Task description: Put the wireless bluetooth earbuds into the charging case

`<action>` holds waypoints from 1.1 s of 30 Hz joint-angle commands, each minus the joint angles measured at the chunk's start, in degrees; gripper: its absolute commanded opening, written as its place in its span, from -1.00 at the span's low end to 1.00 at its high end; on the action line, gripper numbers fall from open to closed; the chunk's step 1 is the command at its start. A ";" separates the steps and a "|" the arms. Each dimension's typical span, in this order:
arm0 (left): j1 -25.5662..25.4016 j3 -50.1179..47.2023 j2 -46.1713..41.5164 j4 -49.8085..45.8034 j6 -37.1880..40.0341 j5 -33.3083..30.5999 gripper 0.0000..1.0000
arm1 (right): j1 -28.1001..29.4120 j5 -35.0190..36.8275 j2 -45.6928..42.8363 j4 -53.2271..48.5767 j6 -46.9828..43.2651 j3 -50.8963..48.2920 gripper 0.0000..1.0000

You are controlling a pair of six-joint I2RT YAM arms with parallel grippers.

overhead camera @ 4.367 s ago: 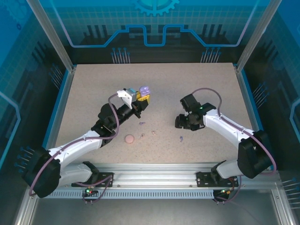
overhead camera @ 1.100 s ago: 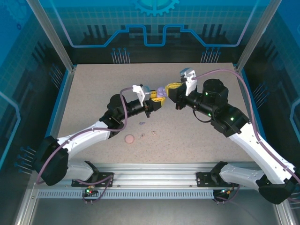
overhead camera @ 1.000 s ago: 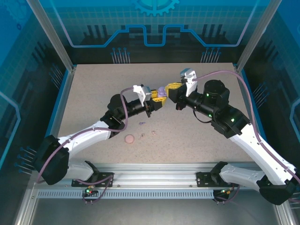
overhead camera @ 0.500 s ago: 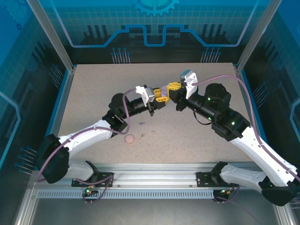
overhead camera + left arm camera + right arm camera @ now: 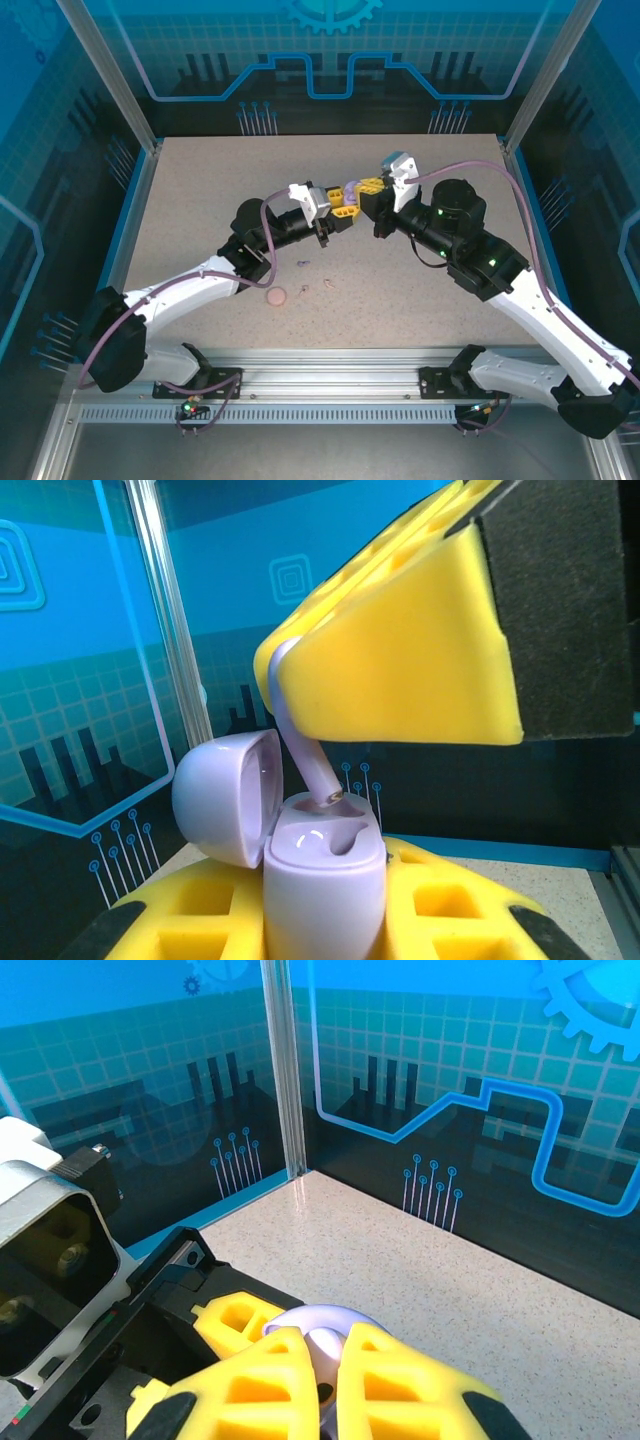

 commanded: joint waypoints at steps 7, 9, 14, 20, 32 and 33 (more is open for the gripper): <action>-0.50 1.90 -1.84 1.29 0.78 -0.87 -1.00 | 0.76 0.43 0.19 0.50 0.15 -1.07 -0.86; -0.48 1.88 -1.84 1.29 0.72 -0.99 -1.00 | 0.79 0.26 0.19 0.38 0.36 -1.25 -0.86; -0.40 2.06 -1.76 1.29 0.64 -1.34 -1.00 | 0.76 -0.37 0.23 -0.36 0.51 -1.53 -0.87; -0.46 2.17 -1.73 1.29 0.74 -1.83 -1.00 | 0.74 -0.65 -0.20 -0.72 0.99 -2.19 -0.89; -0.42 2.34 -1.67 1.45 0.24 -2.58 -1.00 | 0.80 -0.98 -0.73 -1.52 1.54 -3.61 -0.89; -0.44 2.41 -1.67 1.39 0.20 -2.58 -1.00 | 0.74 -0.94 -0.69 -1.52 1.53 -3.71 -0.89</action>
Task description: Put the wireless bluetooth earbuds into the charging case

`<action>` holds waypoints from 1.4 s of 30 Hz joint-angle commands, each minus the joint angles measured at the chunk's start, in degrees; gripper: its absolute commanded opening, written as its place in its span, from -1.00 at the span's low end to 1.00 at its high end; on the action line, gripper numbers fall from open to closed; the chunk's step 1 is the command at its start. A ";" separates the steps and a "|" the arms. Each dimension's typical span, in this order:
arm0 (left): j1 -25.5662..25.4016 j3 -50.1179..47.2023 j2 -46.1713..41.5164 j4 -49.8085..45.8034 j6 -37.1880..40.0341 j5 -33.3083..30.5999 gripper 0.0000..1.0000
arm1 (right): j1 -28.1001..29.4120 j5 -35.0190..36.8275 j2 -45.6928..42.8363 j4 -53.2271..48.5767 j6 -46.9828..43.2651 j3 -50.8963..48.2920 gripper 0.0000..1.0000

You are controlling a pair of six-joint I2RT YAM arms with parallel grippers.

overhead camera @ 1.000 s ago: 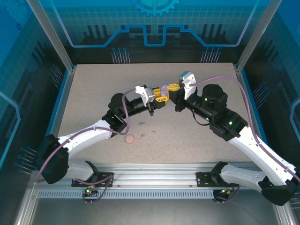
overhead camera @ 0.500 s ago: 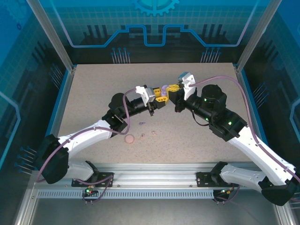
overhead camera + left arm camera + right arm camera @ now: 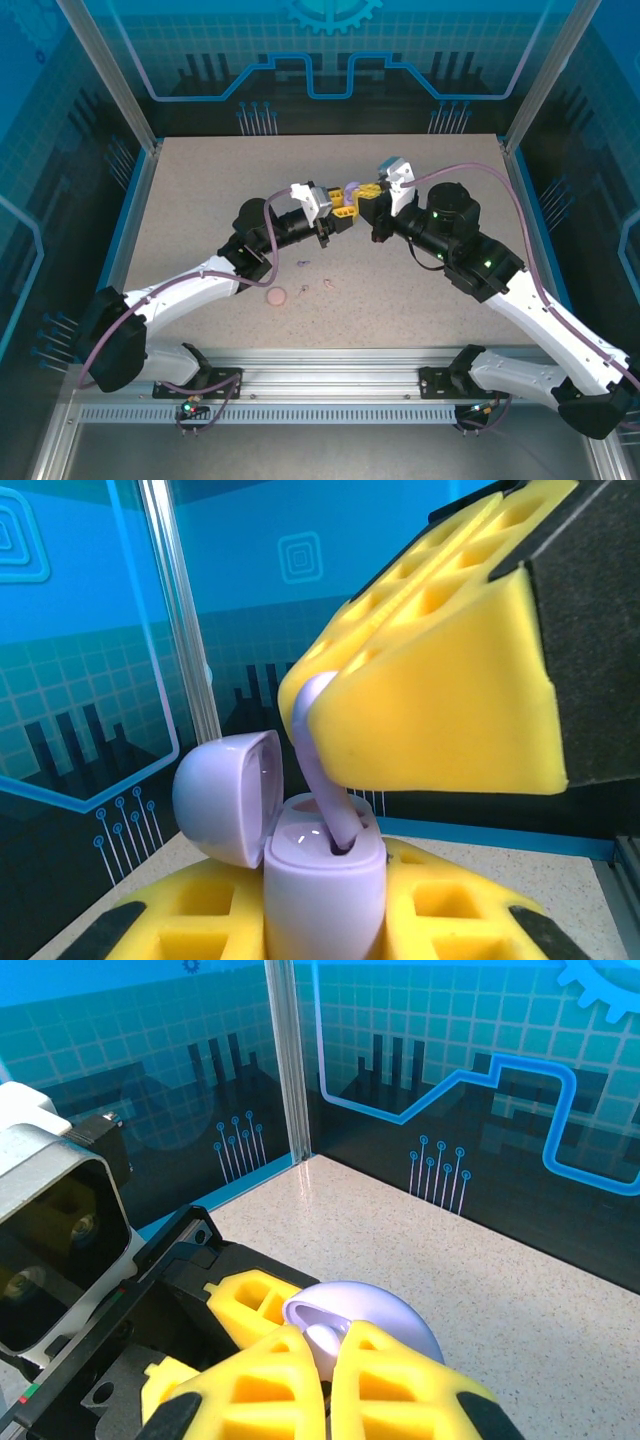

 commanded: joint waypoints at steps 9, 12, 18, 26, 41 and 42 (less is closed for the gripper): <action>-0.47 3.29 -1.32 2.28 -1.21 -4.14 -1.00 | 0.82 -1.97 -0.58 -3.23 -1.61 -2.22 -0.89; -0.43 3.42 -1.23 2.18 -1.90 -4.51 -1.00 | 1.38 -1.88 -0.49 -4.03 -2.77 -2.36 -0.89; -0.42 3.99 -0.46 1.79 -3.17 -5.11 -1.00 | 2.71 -1.47 1.19 -5.61 -4.42 -1.61 -0.88; -0.44 4.06 0.05 1.46 -3.62 -4.72 -1.00 | 2.74 0.56 2.33 -5.48 -3.55 -0.70 -0.69; -0.42 3.47 0.97 1.81 -4.63 -4.43 -1.00 | 0.32 -1.87 3.53 -9.65 4.45 9.64 0.27; -0.47 3.38 0.89 1.83 -4.65 -4.47 -1.00 | 0.01 -2.16 3.54 -9.87 5.10 10.15 0.30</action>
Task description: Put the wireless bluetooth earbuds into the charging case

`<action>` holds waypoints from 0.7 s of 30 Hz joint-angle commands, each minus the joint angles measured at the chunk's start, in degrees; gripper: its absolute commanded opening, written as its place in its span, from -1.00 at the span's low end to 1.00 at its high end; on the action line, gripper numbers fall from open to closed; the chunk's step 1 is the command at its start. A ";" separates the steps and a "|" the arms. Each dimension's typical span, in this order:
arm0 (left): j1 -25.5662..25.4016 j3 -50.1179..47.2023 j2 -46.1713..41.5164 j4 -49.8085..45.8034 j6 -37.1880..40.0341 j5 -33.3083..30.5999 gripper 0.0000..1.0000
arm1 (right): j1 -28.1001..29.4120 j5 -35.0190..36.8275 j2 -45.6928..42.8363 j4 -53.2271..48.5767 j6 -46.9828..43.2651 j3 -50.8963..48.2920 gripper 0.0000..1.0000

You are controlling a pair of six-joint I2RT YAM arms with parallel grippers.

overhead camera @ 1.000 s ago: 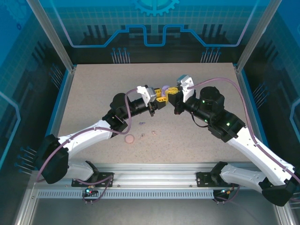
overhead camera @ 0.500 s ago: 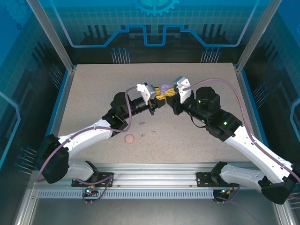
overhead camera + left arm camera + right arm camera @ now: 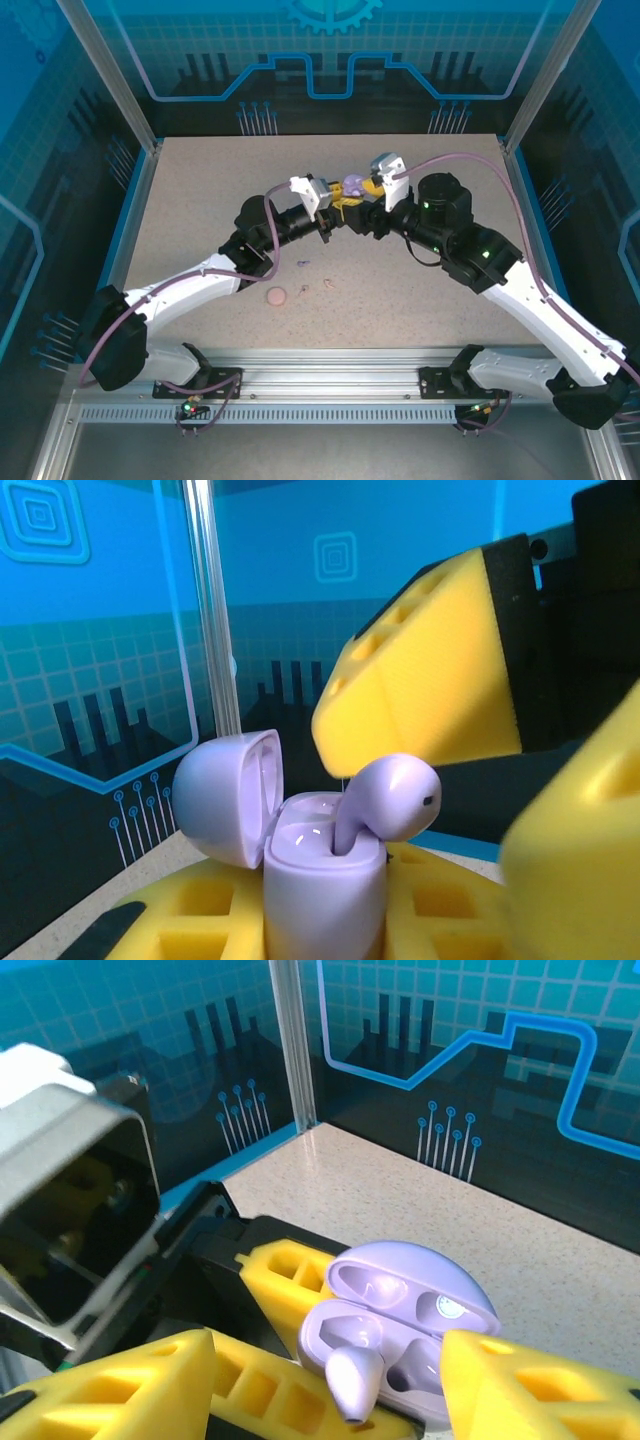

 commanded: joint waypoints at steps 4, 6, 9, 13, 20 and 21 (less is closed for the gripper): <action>-0.14 1.63 0.24 3.12 -1.48 -0.28 -1.00 | -2.56 -3.38 -0.63 -2.58 6.00 4.93 0.40; -0.12 1.45 0.23 3.10 -1.48 -0.30 -1.00 | -3.43 -3.84 -0.90 -2.69 7.81 5.57 0.45; -0.12 1.20 -0.02 3.16 -1.39 -0.42 -1.00 | -5.43 -4.30 -1.25 -3.75 11.45 6.76 0.52; -0.13 0.76 -0.08 3.27 -1.39 -0.48 -1.00 | -8.90 -5.66 -1.18 -7.80 16.39 8.46 0.50; -0.18 0.20 0.05 3.30 -1.08 -0.83 -1.00 | -11.72 -5.55 -0.04 -18.49 19.69 10.45 -0.32; -0.20 0.22 0.05 3.20 -0.92 -0.70 -1.00 | -11.87 -6.40 0.20 -19.35 19.60 10.53 -0.45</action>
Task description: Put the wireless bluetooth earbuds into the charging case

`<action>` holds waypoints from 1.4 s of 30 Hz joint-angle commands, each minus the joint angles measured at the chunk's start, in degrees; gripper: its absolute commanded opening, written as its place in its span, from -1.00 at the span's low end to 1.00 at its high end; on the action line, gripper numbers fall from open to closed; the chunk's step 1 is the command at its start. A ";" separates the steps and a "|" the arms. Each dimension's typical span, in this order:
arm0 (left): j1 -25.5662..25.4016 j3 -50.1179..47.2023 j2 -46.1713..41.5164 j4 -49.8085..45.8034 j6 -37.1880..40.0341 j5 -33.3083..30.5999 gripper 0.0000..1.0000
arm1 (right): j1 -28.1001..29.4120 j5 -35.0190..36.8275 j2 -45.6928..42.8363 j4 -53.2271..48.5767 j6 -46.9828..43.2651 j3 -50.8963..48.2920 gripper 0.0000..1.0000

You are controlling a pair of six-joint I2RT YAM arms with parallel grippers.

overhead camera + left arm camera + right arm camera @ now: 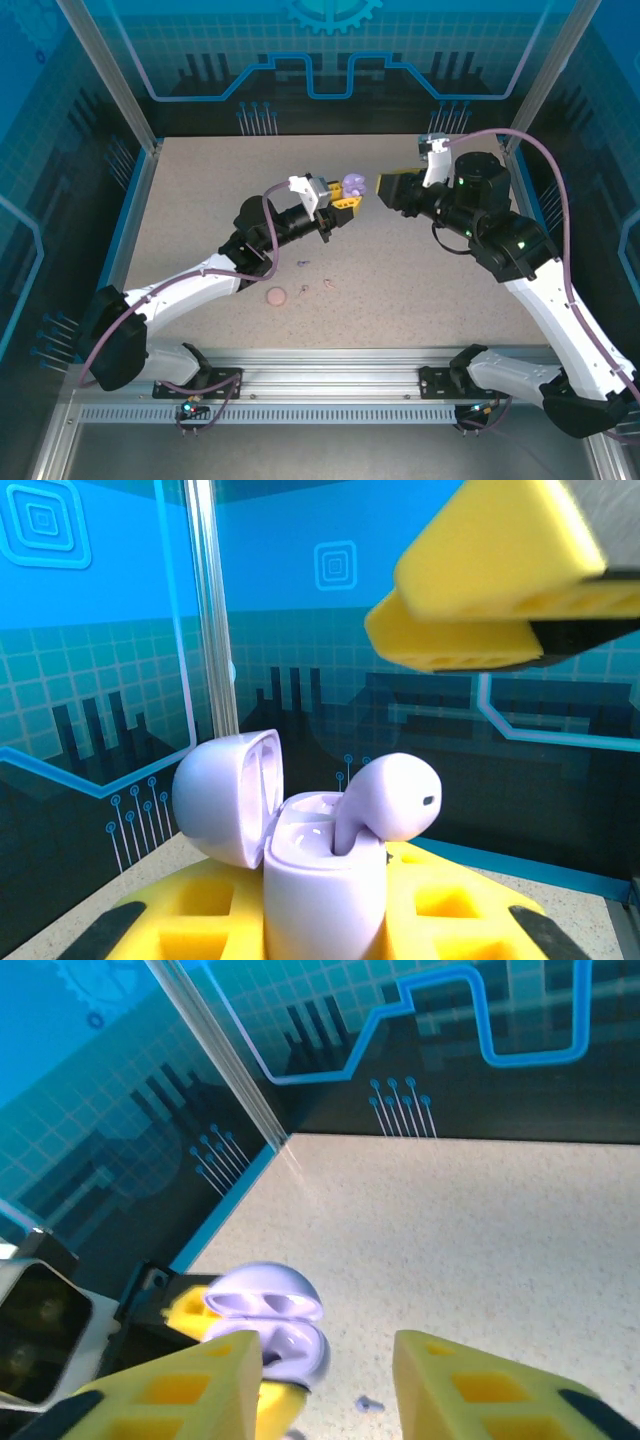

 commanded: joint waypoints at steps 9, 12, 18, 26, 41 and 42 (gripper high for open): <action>-0.16 0.26 0.14 2.03 0.46 -0.63 -1.00 | -0.70 -8.58 2.27 -8.51 2.36 0.91 -1.00; -0.11 0.44 0.23 1.95 0.55 -0.63 -1.00 | -0.48 -10.35 2.78 -7.77 2.84 0.76 -1.00; -0.20 0.59 0.49 1.47 0.56 -0.50 -1.00 | 1.44 -11.47 4.20 -6.83 2.98 2.04 -1.00; -0.10 0.87 1.18 1.43 0.44 -0.23 -1.00 | 4.07 -11.35 5.45 -6.74 2.51 4.26 -1.00; -0.15 1.21 1.52 1.34 -0.08 0.17 -1.00 | 4.39 -11.91 9.92 -5.30 1.53 7.99 -1.00; -0.22 1.21 1.54 1.34 -0.14 0.17 -1.00 | 4.46 -12.09 10.12 -5.09 1.60 8.16 -1.00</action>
